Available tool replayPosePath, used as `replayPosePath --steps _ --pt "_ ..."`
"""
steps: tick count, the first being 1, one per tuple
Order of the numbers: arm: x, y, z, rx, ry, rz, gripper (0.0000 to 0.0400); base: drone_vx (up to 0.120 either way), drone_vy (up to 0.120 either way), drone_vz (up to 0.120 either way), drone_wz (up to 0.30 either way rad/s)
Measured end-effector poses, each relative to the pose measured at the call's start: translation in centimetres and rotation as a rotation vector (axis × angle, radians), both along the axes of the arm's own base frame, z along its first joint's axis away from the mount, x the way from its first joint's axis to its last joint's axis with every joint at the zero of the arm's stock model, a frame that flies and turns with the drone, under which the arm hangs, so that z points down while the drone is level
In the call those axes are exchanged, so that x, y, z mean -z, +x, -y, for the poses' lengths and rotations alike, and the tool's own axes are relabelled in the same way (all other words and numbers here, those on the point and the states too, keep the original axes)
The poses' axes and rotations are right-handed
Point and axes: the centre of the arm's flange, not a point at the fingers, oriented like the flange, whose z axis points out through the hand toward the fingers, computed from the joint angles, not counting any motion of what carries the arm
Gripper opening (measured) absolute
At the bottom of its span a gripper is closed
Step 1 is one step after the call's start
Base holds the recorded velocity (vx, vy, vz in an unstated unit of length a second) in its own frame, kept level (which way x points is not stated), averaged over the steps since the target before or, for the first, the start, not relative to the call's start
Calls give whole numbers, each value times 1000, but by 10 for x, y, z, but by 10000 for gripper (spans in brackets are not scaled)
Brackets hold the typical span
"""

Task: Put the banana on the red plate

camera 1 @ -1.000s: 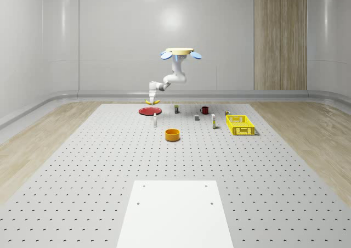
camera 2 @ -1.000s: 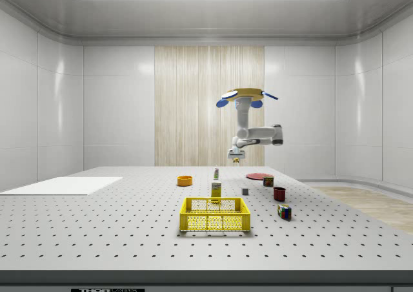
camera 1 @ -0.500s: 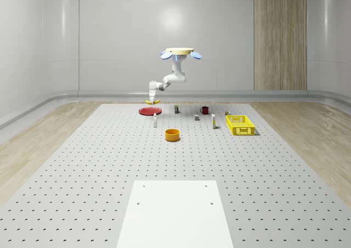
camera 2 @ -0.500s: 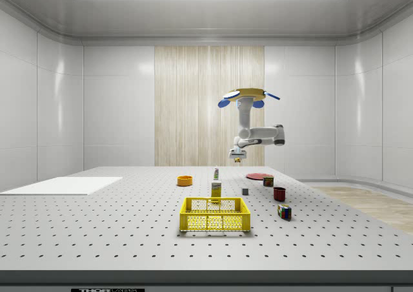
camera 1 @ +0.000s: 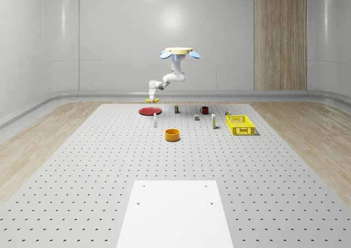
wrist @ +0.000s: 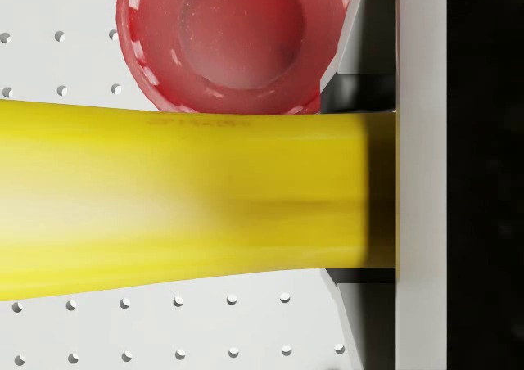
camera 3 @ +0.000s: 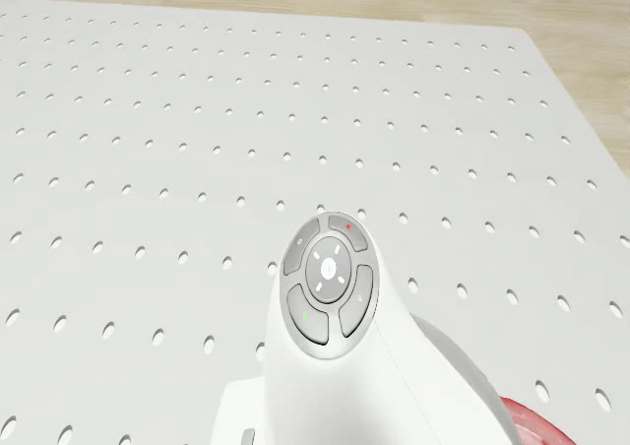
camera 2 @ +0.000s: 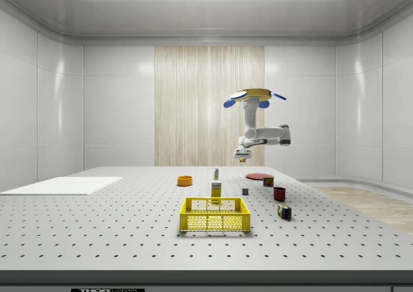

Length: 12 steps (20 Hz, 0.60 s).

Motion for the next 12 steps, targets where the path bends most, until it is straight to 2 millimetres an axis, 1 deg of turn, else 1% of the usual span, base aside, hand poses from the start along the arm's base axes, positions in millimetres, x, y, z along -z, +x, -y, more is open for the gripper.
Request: replayPosePath --steps 3,6,12 --pt "0 0 0 0 0 0 191 120 -120 0 0" --pt "0 0 0 0 0 0 191 13 -120 -13 0" --pt "0 0 0 0 0 0 191 0 -120 -120 0"
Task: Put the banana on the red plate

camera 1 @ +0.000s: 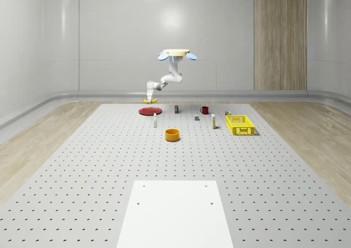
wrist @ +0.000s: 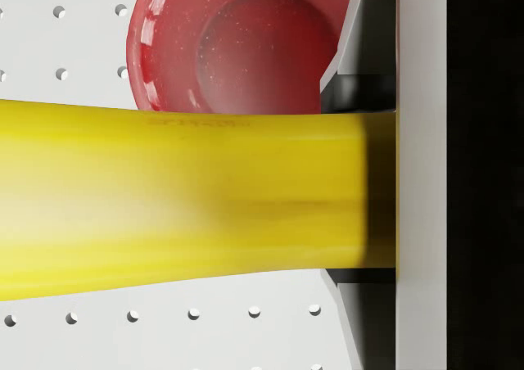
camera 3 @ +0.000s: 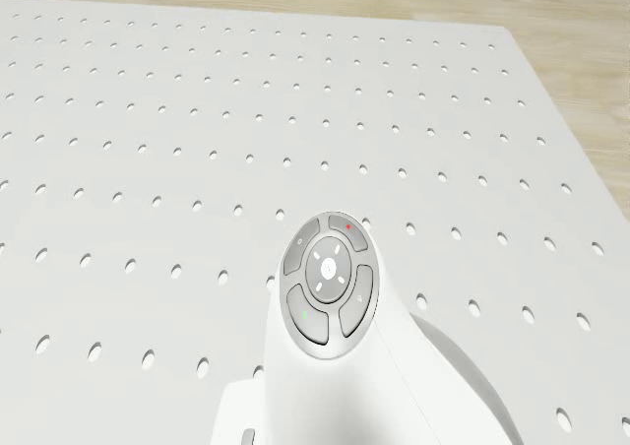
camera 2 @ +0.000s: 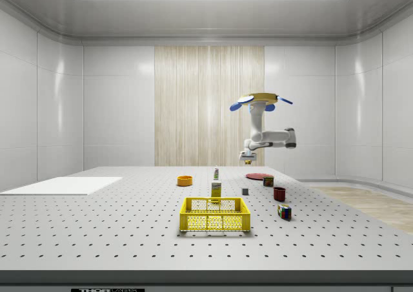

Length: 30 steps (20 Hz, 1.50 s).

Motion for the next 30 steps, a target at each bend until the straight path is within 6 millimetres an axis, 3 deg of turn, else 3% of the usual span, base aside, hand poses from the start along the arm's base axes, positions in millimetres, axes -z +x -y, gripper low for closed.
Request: replayPosePath --steps 9,16,20,30 --pt "0 0 0 0 0 0 191 0 -120 -22 0" --pt "0 0 0 0 0 0 191 0 -120 -120 0" --pt "0 0 0 0 0 0 191 0 -120 -10 0" --pt "-12 0 0 3 0 0 191 0 -8 0 0"
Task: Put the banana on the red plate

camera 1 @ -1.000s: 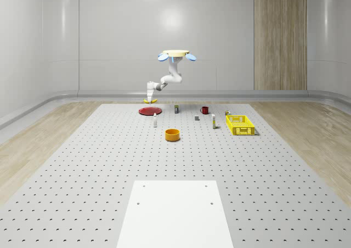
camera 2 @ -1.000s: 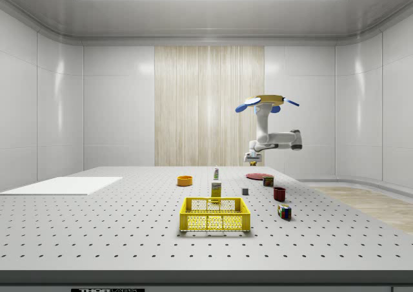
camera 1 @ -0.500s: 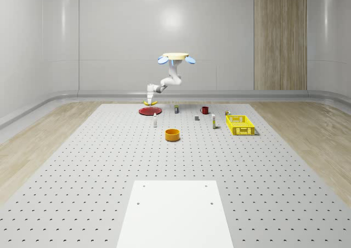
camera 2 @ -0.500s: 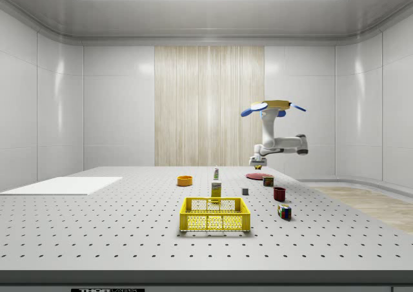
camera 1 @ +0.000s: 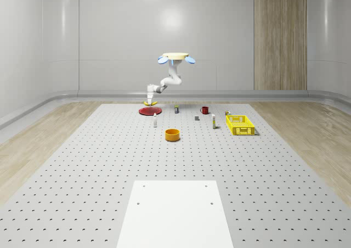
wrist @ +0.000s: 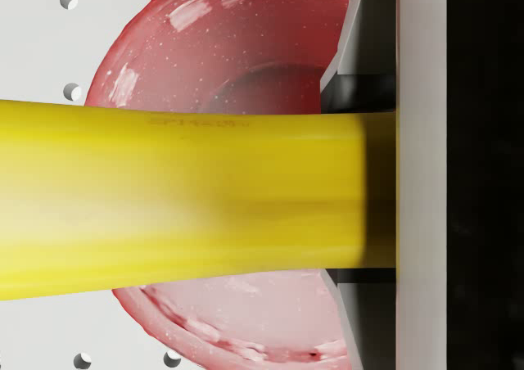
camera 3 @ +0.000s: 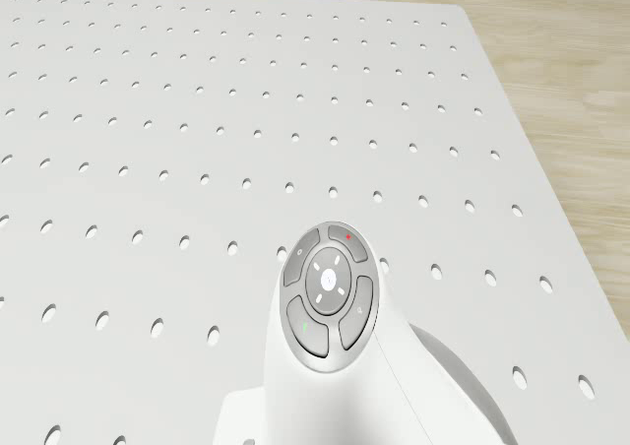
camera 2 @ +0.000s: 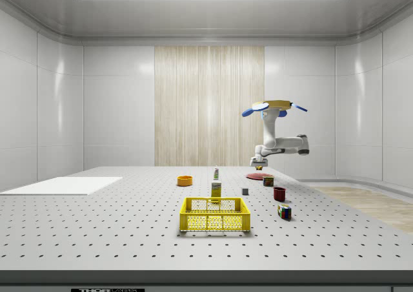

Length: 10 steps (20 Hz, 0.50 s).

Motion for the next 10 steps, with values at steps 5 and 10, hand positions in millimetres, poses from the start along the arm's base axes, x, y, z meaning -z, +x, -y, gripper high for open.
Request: replayPosePath --steps 5,10 --pt "-16 0 0 0 0 0 191 0 0 0 0" --pt "-32 0 0 0 0 0 191 0 0 0 0"
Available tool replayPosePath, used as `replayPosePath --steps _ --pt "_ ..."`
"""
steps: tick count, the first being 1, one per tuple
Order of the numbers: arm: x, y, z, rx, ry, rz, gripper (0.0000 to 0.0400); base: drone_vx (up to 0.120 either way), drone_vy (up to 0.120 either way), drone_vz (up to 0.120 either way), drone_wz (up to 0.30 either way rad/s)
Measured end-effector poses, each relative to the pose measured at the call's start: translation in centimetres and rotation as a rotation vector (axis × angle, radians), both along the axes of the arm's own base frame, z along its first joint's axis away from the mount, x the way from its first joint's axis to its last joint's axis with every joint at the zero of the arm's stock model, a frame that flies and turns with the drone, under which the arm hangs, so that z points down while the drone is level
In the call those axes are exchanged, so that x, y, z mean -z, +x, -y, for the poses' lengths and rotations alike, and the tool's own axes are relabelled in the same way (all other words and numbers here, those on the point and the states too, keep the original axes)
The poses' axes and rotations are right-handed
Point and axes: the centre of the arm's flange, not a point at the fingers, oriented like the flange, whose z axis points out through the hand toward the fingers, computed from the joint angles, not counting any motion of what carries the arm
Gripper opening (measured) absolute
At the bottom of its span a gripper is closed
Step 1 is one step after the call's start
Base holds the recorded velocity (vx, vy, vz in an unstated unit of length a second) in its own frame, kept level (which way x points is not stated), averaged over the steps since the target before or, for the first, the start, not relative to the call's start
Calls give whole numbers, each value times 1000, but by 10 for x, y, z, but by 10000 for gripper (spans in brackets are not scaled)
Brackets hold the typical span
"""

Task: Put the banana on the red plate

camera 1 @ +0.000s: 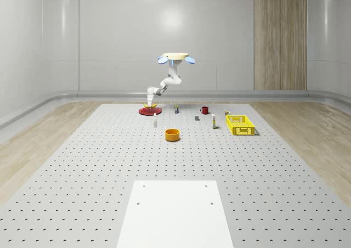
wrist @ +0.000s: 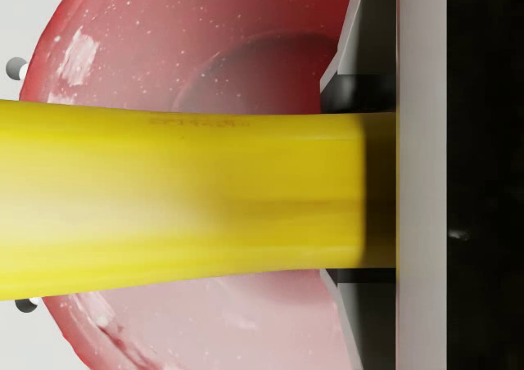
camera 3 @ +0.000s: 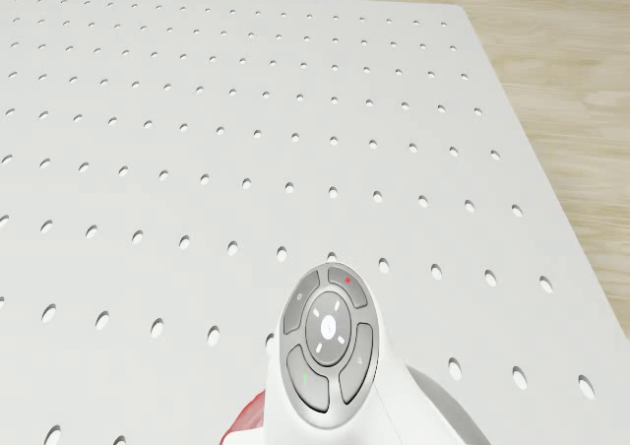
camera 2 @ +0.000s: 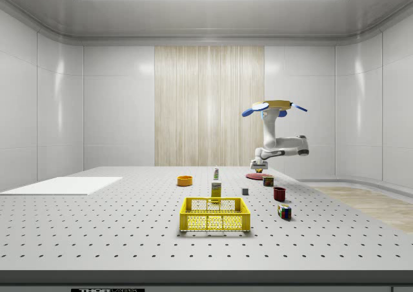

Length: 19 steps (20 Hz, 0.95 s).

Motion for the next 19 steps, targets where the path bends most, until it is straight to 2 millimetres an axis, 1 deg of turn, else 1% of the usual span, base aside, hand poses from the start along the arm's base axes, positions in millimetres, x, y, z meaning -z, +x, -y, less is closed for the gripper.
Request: replayPosePath --steps 1,2,4,5,7,9,12,15,19 --pt "-2 0 0 0 0 0 206 0 0 0 0" --pt "-4 0 0 -6 -1 0 249 0 0 0 0" --pt "-6 0 0 -18 -3 -1 309 0 0 0 0" --pt "-7 0 0 -23 -4 -1 329 0 0 0 0" --pt "-7 0 0 -30 -5 -1 357 0 0 0 0" --pt "-2 0 0 -35 -5 -1 374 0 0 0 0" --pt "7 0 0 -40 -6 -1 388 0 0 0 0" --pt "14 0 0 -43 -6 -1 394 0 0 0 0" --pt "18 0 0 -45 -6 -1 397 0 0 0 0"
